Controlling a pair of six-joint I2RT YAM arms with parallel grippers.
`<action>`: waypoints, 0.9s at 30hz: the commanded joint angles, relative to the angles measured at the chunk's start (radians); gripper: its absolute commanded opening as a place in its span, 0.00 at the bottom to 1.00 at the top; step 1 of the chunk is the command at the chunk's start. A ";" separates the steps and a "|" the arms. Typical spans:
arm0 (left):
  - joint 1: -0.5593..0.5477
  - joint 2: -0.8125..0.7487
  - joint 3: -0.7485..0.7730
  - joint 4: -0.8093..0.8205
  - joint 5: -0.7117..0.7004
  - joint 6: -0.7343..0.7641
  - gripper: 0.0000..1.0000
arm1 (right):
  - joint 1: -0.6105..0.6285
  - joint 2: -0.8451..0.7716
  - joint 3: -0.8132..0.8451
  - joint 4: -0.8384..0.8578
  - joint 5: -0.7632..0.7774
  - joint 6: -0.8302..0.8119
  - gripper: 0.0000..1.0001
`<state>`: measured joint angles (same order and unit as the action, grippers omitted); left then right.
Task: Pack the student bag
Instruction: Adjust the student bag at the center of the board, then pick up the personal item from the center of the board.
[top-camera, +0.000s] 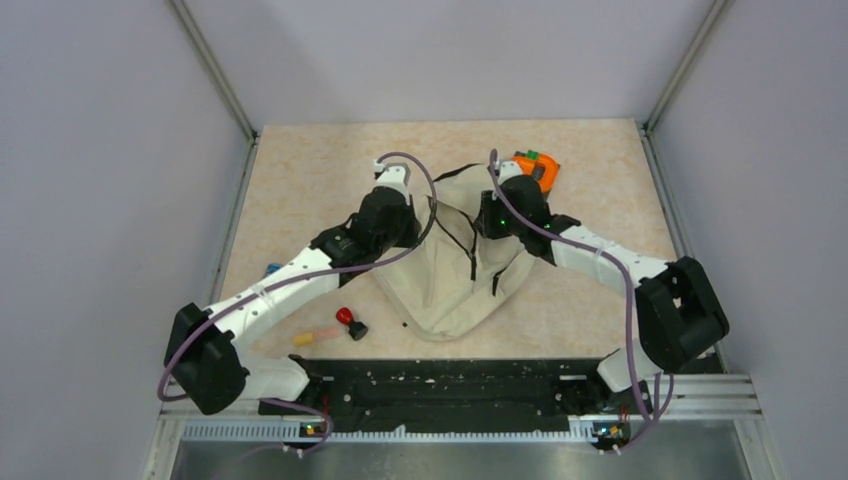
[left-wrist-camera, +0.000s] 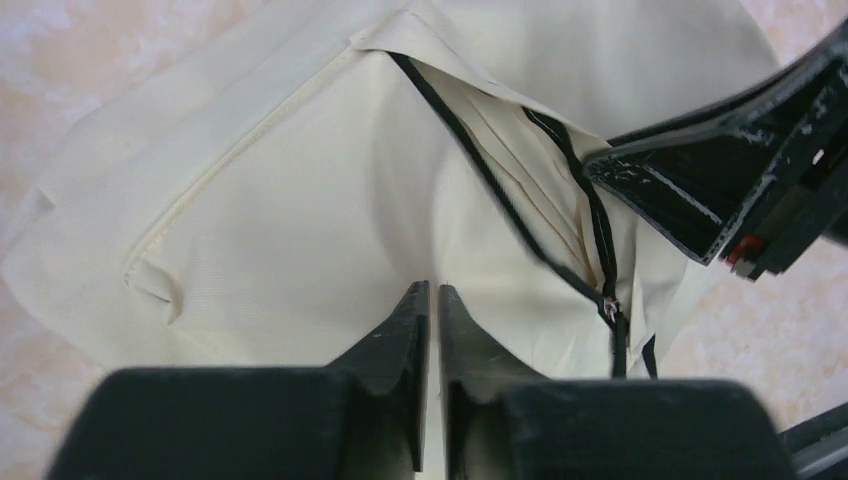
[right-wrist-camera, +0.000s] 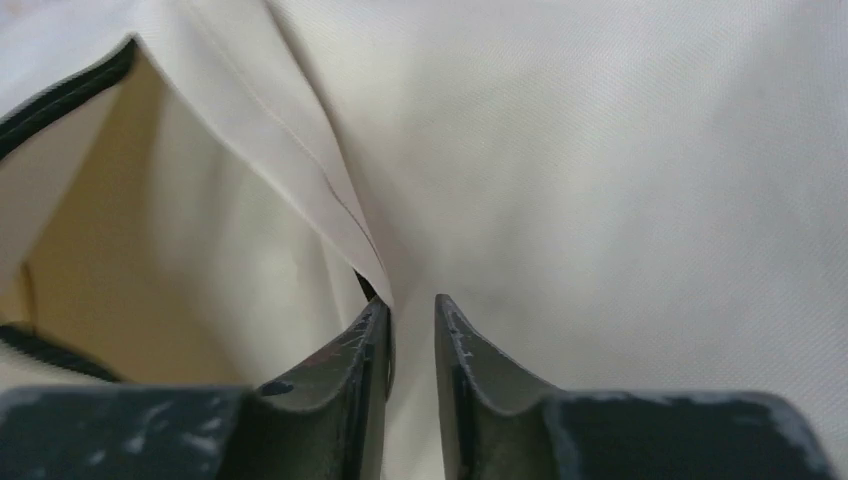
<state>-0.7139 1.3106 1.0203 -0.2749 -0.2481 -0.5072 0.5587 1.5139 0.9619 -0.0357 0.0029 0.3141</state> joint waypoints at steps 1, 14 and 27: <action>0.004 -0.055 0.053 0.010 0.088 0.022 0.29 | -0.025 -0.069 0.045 -0.009 -0.071 -0.032 0.35; 0.099 -0.237 0.004 -0.323 0.149 -0.063 0.82 | -0.025 -0.274 0.016 -0.053 -0.106 -0.067 0.74; 0.242 -0.502 -0.404 -0.544 0.148 -0.394 0.83 | -0.025 -0.395 -0.057 -0.032 -0.076 -0.060 0.76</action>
<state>-0.4774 0.8703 0.6960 -0.7856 -0.1135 -0.7631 0.5407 1.1492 0.9134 -0.0937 -0.0822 0.2611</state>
